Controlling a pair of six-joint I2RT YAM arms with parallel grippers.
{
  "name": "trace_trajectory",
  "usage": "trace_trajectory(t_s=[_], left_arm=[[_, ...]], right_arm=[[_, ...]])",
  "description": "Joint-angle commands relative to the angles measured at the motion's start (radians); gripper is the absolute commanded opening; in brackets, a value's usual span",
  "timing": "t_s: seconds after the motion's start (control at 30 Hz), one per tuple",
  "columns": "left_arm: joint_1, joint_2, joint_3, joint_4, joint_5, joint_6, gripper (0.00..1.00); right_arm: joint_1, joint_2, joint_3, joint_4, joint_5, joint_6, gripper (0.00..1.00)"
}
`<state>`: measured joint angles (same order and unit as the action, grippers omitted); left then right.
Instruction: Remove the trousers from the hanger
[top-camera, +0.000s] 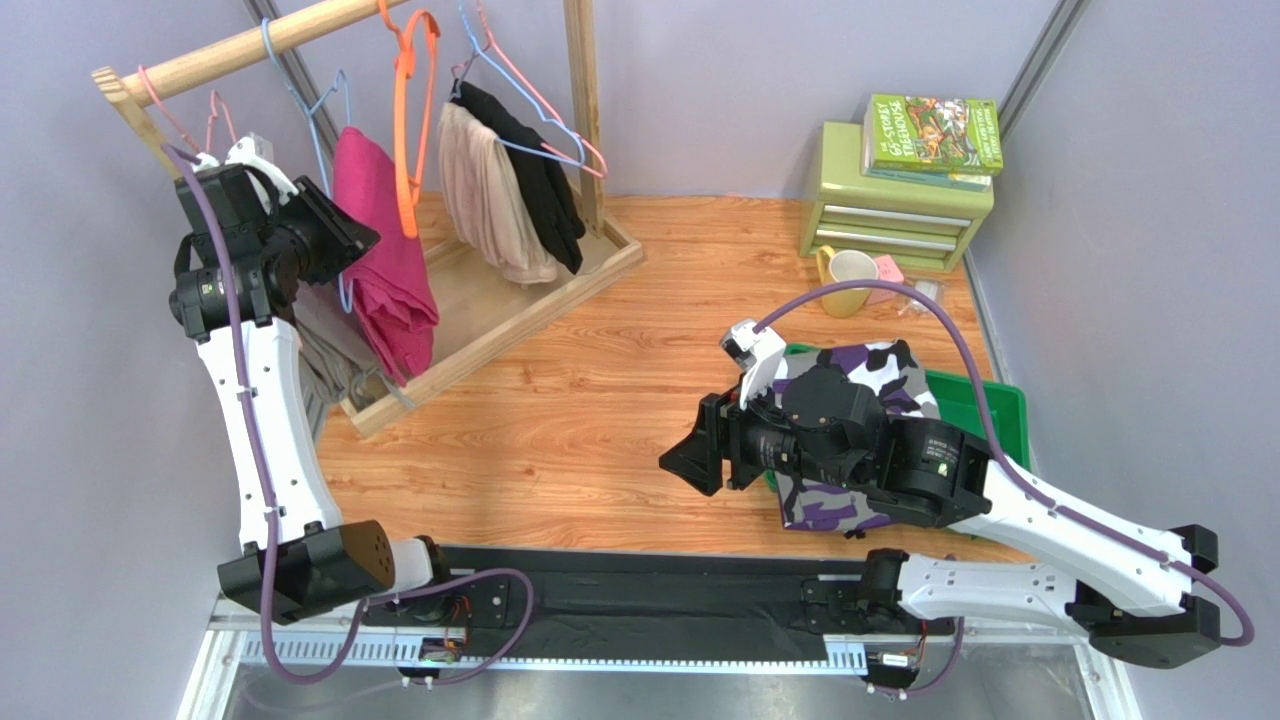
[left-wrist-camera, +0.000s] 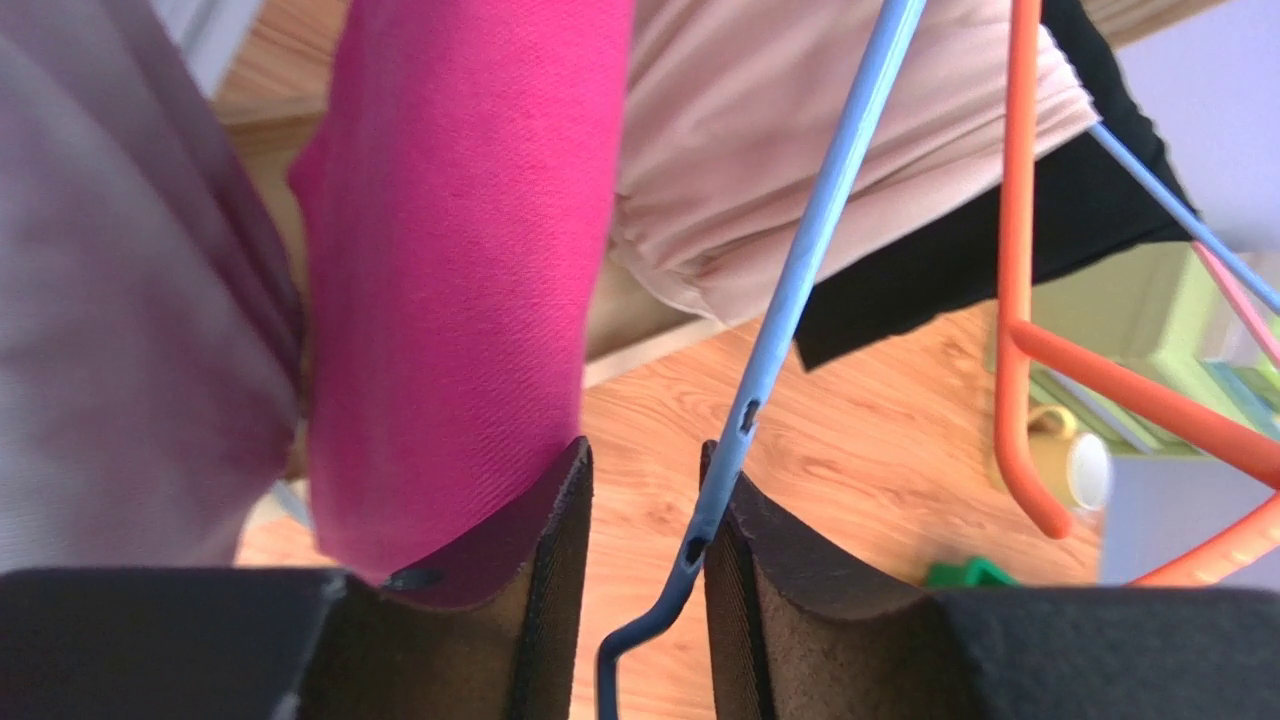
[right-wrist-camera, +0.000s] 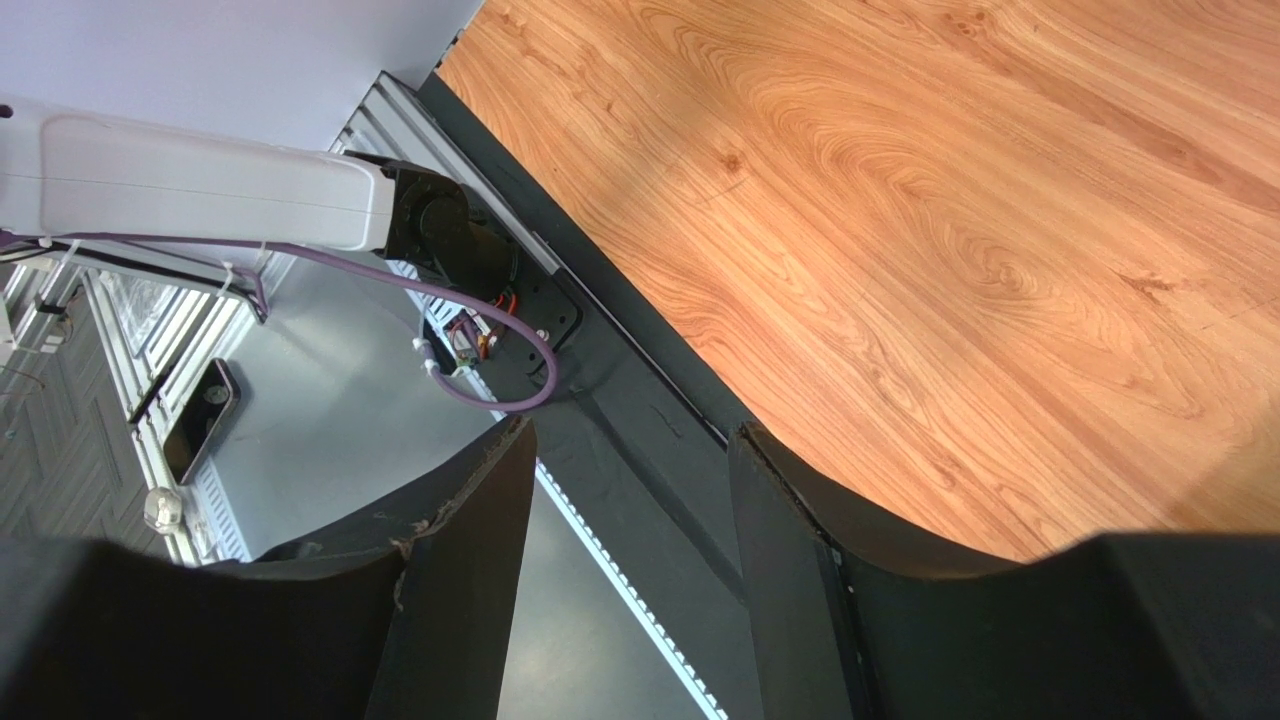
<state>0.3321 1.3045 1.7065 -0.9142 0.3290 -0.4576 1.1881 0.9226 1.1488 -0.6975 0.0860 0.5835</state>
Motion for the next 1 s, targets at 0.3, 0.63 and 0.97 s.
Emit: trace_trajectory(t_s=[0.3,0.63,0.97], left_arm=[[0.03,-0.068,-0.011,0.132,0.151,-0.075,0.37],[0.045,-0.028,-0.048,0.186,0.212,-0.118,0.36],[0.045,0.001,-0.057,0.33,0.284,-0.185,0.48]], right_arm=[[0.008,0.016,0.005,0.055,-0.02,0.016,0.55],[0.022,0.004,0.003,0.052,-0.009,0.021,0.55],[0.031,0.009,0.006,0.05,-0.009,0.022,0.55]])
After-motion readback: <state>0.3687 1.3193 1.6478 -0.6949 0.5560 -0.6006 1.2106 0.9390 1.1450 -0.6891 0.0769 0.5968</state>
